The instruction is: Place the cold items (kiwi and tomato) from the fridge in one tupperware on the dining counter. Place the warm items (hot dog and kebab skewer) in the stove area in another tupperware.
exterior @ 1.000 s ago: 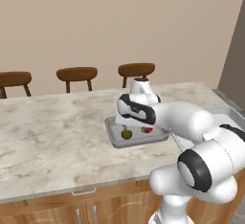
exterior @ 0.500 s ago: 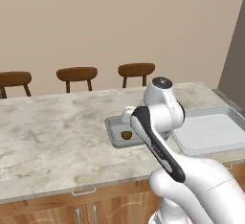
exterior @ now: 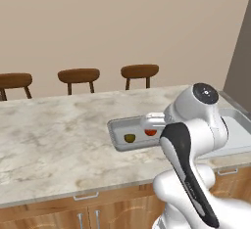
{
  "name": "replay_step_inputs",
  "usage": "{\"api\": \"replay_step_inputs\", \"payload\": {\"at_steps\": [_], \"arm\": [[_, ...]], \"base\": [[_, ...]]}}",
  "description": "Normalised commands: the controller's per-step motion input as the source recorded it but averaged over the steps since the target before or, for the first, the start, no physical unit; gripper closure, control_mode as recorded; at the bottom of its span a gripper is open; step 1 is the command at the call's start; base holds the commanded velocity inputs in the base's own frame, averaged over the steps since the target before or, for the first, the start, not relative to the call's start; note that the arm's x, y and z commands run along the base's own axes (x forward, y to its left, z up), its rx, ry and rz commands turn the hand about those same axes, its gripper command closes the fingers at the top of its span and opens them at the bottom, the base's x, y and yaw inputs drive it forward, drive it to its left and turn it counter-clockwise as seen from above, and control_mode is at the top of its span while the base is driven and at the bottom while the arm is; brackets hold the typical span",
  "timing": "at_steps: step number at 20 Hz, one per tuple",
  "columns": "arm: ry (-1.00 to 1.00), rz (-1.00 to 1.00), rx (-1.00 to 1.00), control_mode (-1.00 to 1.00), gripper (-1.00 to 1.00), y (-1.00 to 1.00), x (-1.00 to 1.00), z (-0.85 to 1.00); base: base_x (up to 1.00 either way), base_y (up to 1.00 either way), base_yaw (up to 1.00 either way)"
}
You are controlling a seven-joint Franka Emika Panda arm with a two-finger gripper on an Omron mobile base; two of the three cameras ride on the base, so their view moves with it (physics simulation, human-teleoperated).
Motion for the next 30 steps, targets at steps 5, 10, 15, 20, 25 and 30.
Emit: {"api": "replay_step_inputs", "payload": {"at_steps": [5, 10, 15, 20, 25, 30], "arm": [[-0.05, 0.01, -0.02, -1.00, -1.00, -0.20, -0.45, 0.29], [0.00, 0.00, 0.00, 1.00, -1.00, -0.01, -0.02, -0.08], [0.00, 0.00, 0.00, 1.00, -1.00, 0.00, 0.00, 0.00], [0.00, 0.00, 0.00, 1.00, -1.00, 0.00, 0.00, 0.00], [0.00, 0.00, 0.00, 1.00, -1.00, 0.00, 0.00, 0.00], [0.00, 0.00, 0.00, 1.00, -1.00, 0.00, 0.00, 0.00]], "base": [[0.00, 0.00, 0.00], [-0.06, 0.00, 0.03], [-0.75, -0.10, 0.45], [-0.96, -0.22, 0.44], [-0.91, -0.31, 0.46], [-0.13, -0.67, 0.49]]}}
